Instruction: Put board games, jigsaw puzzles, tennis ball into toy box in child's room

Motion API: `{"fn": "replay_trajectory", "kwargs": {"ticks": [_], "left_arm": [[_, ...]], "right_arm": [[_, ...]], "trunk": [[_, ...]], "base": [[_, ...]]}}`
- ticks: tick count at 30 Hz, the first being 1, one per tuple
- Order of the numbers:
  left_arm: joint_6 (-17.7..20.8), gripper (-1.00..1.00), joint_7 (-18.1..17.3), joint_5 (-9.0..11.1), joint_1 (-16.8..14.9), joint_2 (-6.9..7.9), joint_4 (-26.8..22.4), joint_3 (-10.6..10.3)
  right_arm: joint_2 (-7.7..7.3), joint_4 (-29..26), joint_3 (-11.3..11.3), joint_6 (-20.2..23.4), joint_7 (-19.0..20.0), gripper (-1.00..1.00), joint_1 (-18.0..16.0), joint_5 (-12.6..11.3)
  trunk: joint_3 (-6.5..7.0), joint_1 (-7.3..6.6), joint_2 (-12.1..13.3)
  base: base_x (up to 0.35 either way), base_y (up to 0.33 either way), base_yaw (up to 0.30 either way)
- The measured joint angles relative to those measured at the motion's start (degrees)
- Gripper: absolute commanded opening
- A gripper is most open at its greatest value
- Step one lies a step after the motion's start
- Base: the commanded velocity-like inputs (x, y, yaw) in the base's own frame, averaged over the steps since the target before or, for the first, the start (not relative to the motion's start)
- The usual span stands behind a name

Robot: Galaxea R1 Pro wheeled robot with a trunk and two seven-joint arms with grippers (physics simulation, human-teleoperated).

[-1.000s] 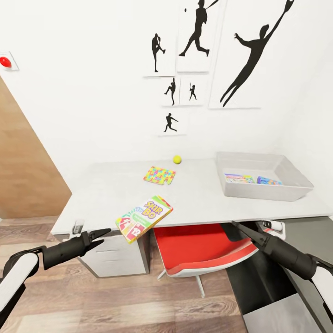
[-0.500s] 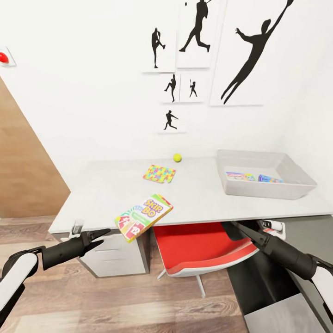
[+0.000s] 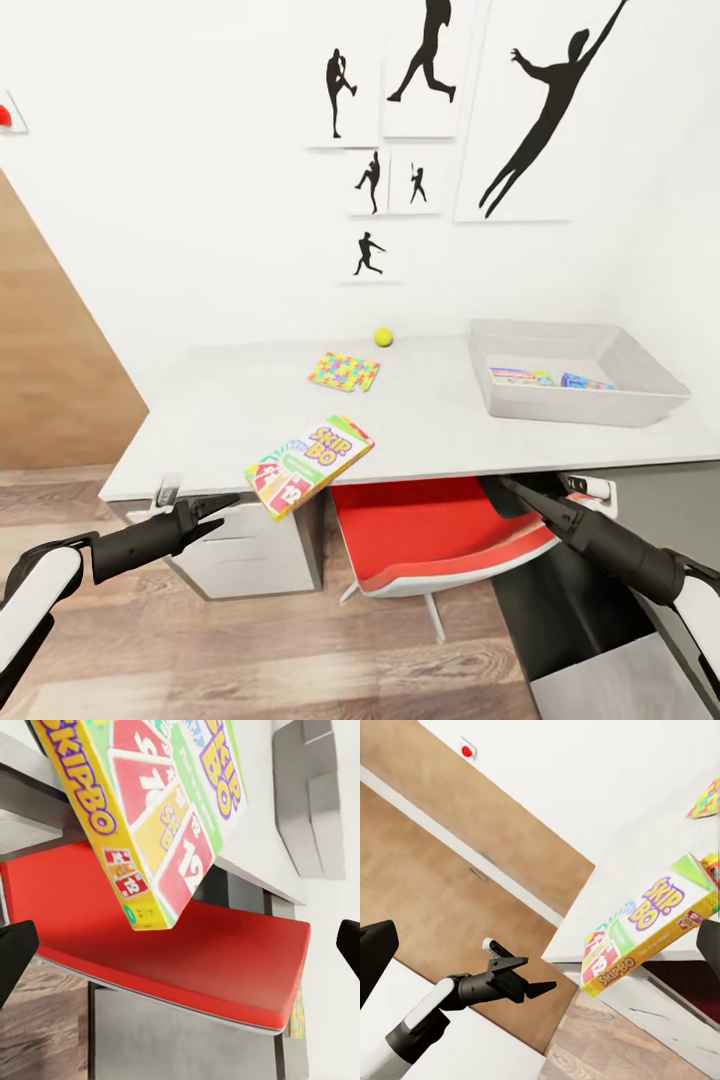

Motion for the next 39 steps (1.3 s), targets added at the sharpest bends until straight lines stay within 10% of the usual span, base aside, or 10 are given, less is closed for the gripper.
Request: {"fn": "replay_trajectory", "kwargs": {"ticks": [18, 39], "left_arm": [[0.0, 1.00, 0.0, 0.0, 0.0, 0.03, 0.0, 0.2], [-0.1, 1.00, 0.0, 0.1, 0.0, 0.17, 0.0, 1.3]], "right_arm": [[0.11, -0.2, -8.6, 0.4, 12.3, 1.00, 2.1, 0.0], [0.35, -0.2, -9.2, 0.4, 12.5, 1.00, 2.4, 0.1]], "trunk": [[0.27, 0.66, -1.2], [-1.69, 3.08, -5.6]], "base": [[0.000, 0.000, -0.109], [0.000, 0.000, -0.001]]}}
